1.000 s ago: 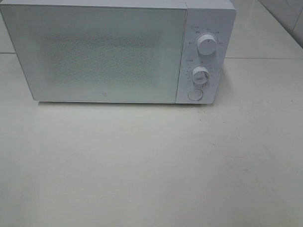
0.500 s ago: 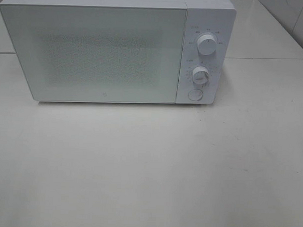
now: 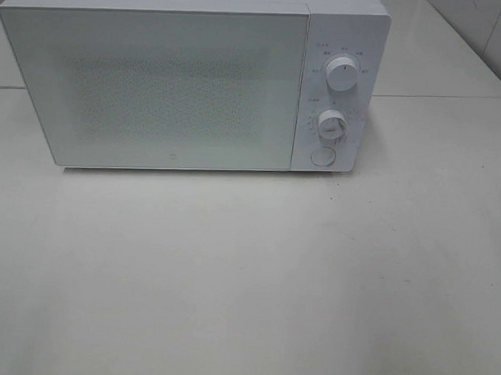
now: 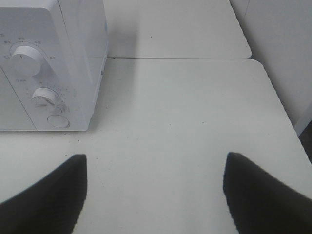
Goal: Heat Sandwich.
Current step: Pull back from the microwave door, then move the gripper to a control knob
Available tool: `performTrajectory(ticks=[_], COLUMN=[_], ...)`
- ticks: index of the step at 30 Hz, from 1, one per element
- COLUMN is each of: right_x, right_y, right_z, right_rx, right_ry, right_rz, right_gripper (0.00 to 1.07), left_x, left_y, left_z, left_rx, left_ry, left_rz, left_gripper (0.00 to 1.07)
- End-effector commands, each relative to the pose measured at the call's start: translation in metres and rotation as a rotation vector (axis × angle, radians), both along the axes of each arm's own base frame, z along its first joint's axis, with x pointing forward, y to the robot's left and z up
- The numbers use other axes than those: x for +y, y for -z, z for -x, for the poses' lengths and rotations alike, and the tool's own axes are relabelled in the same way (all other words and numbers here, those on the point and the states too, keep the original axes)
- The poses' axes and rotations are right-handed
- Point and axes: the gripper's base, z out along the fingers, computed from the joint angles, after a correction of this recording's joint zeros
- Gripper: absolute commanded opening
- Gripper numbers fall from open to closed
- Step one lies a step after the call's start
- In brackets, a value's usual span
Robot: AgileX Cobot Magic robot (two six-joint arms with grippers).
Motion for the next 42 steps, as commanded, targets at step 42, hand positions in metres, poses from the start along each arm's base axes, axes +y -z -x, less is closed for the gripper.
performTrajectory(ticks=[42], right_x=[0.022], right_y=[0.097], right_z=[-0.094], right_rx=[-0.363], right_ry=[-0.019], right_rz=[0.087], right_gripper=[0.74], left_x=[0.000], left_y=[0.000], left_z=[0.003], left_rx=[-0.033], left_ry=[0.000], left_rz=[0.001], left_gripper=[0.98])
